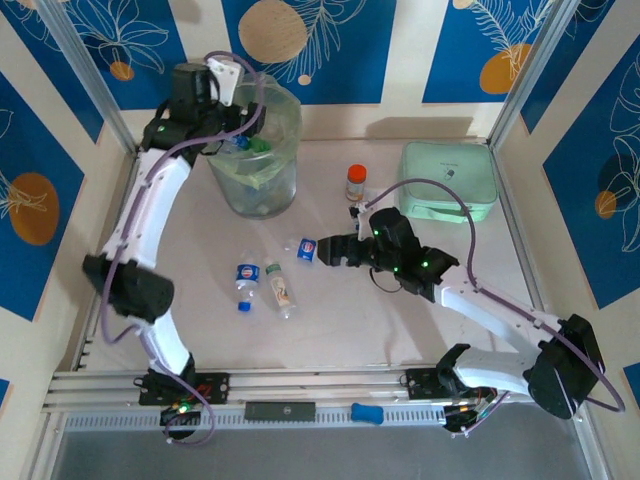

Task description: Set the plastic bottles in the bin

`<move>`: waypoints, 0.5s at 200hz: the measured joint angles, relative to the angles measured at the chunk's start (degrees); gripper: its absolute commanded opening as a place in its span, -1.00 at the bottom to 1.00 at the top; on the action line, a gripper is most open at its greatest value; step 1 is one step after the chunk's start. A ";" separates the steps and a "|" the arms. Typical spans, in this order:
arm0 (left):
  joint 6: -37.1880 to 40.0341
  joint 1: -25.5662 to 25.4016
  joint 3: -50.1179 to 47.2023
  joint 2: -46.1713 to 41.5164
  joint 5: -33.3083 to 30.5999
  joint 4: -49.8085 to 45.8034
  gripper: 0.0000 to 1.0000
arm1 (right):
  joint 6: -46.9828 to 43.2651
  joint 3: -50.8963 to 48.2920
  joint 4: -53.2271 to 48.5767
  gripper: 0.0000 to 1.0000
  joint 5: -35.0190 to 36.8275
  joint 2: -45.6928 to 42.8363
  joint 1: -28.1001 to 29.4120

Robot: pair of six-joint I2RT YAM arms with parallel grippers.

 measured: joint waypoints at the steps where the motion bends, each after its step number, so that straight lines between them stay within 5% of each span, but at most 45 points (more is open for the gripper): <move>1: -0.48 0.00 -0.96 -0.83 0.39 0.55 0.99 | 0.00 0.09 0.00 0.84 -0.02 0.15 -0.02; 51: -15.85 -0.17 -32.54 -20.76 9.03 17.77 0.99 | -0.66 4.15 -0.24 0.99 -0.81 3.85 -2.05; 100: -25.90 -1.68 -54.84 -30.23 11.50 22.29 0.99 | 0.48 5.18 -0.24 0.98 -0.46 7.26 -3.98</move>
